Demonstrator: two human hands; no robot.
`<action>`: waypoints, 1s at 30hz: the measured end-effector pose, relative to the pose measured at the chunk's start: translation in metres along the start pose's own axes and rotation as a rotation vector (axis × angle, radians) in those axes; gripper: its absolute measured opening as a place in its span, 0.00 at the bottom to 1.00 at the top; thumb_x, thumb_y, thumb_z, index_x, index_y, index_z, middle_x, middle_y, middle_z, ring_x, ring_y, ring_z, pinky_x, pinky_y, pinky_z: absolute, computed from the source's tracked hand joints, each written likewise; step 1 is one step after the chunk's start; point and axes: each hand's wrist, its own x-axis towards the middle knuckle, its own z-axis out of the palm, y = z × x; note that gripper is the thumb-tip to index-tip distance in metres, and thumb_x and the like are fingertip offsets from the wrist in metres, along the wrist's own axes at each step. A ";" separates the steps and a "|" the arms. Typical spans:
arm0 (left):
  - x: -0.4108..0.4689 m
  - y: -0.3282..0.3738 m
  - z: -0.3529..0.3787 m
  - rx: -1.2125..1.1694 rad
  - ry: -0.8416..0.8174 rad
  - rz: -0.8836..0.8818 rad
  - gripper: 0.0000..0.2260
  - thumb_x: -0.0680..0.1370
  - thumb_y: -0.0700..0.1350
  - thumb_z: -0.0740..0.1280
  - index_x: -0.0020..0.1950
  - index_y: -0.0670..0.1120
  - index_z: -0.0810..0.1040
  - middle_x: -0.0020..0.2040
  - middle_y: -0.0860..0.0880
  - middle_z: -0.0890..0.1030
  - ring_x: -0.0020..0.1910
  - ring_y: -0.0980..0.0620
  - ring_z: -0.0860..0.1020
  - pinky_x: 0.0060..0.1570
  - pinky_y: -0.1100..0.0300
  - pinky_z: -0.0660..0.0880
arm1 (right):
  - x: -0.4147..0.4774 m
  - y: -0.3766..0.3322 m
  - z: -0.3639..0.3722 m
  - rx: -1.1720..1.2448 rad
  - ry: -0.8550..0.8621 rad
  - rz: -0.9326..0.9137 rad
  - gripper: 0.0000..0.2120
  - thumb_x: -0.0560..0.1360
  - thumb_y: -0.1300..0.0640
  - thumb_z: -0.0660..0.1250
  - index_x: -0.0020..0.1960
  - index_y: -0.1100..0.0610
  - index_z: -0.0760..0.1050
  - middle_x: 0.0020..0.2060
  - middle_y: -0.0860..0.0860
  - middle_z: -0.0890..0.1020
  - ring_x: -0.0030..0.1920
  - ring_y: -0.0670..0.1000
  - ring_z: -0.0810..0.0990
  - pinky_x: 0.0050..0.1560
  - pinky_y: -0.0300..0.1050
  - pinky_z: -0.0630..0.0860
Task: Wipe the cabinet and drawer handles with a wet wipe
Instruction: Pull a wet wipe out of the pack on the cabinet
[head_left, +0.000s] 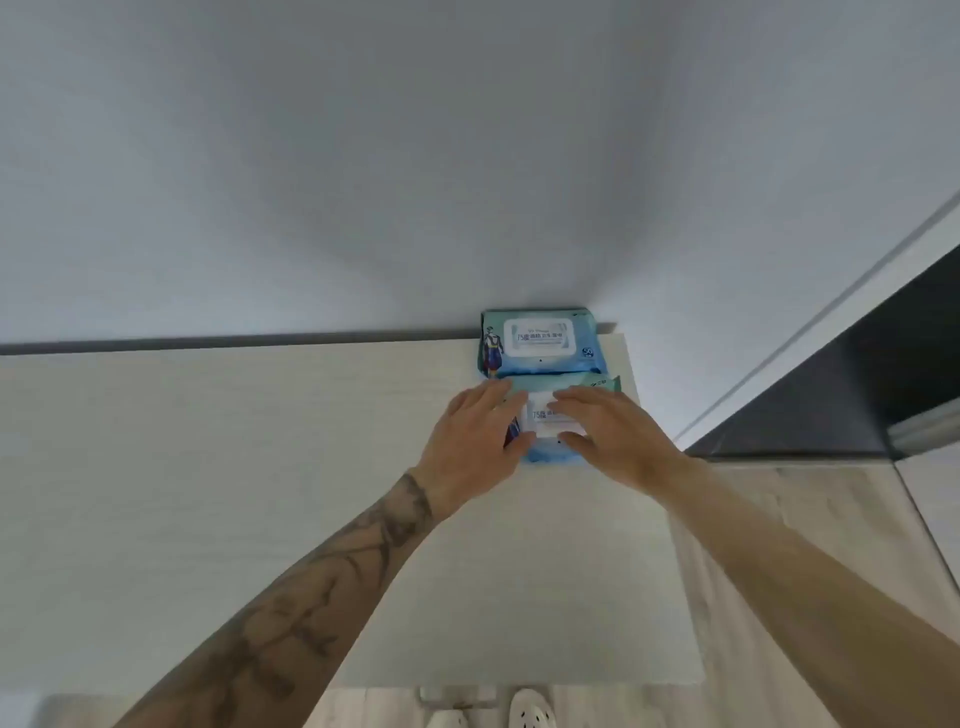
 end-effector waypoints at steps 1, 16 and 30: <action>0.005 -0.001 0.008 0.018 0.005 0.012 0.27 0.87 0.57 0.62 0.84 0.49 0.64 0.85 0.49 0.61 0.84 0.50 0.57 0.83 0.54 0.53 | 0.004 0.003 0.005 -0.013 -0.003 -0.010 0.25 0.83 0.53 0.69 0.79 0.54 0.71 0.77 0.50 0.74 0.77 0.53 0.71 0.78 0.48 0.65; 0.012 -0.013 0.046 -0.096 0.129 -0.008 0.32 0.83 0.54 0.71 0.84 0.48 0.64 0.84 0.49 0.64 0.84 0.50 0.59 0.84 0.51 0.55 | 0.006 0.010 0.008 0.008 0.145 -0.061 0.16 0.87 0.53 0.61 0.71 0.55 0.79 0.68 0.52 0.82 0.67 0.57 0.80 0.64 0.52 0.78; 0.030 -0.008 0.048 -0.117 0.151 -0.018 0.27 0.83 0.53 0.71 0.81 0.49 0.68 0.78 0.46 0.66 0.79 0.44 0.62 0.80 0.48 0.61 | 0.024 0.004 0.010 0.089 0.218 0.048 0.05 0.81 0.61 0.72 0.56 0.61 0.81 0.57 0.56 0.81 0.60 0.59 0.81 0.57 0.51 0.82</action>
